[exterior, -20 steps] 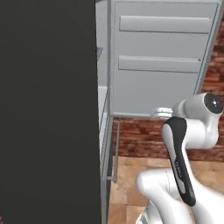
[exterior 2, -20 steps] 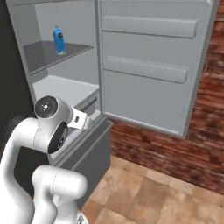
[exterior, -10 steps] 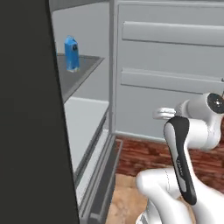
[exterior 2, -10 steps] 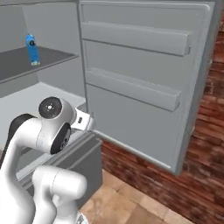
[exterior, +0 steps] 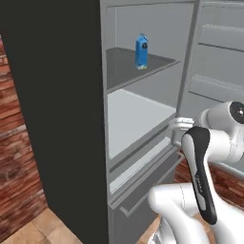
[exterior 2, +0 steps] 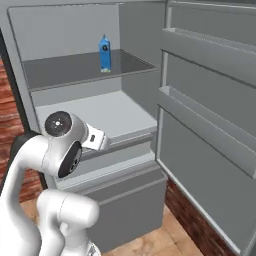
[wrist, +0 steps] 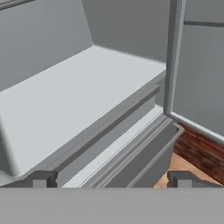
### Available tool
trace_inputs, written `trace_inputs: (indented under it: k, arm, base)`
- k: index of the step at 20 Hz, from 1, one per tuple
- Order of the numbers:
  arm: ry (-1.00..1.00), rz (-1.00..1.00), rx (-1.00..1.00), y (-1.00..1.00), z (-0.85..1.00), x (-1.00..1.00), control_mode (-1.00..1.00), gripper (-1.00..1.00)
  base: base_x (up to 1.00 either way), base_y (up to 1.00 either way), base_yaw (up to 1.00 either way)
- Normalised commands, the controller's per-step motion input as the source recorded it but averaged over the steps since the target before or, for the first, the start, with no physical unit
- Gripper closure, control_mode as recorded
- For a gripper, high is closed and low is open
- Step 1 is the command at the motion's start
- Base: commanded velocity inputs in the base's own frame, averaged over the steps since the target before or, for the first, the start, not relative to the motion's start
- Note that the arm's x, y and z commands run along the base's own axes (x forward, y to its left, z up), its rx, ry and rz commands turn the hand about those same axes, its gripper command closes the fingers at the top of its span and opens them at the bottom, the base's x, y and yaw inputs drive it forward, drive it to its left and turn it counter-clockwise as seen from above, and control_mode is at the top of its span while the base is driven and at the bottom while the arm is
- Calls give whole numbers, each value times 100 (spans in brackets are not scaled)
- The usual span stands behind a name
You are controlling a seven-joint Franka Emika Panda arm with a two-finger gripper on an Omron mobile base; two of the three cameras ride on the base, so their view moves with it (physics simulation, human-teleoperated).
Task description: Take a sugar cube from the saucer and place it inside the coffee. Then, grab milk from the fridge and place it next to the coffee on the counter to sweeten the coffee.
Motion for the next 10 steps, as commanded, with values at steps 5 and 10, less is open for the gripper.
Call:
trace_inputs:
  k: [5,10]
  arm:
    - [0,0,0,0,0,0,100,-100]
    - [0,0,0,0,0,0,100,-100]
  base:
    - [13,-44,19]
    - [4,-19,19]
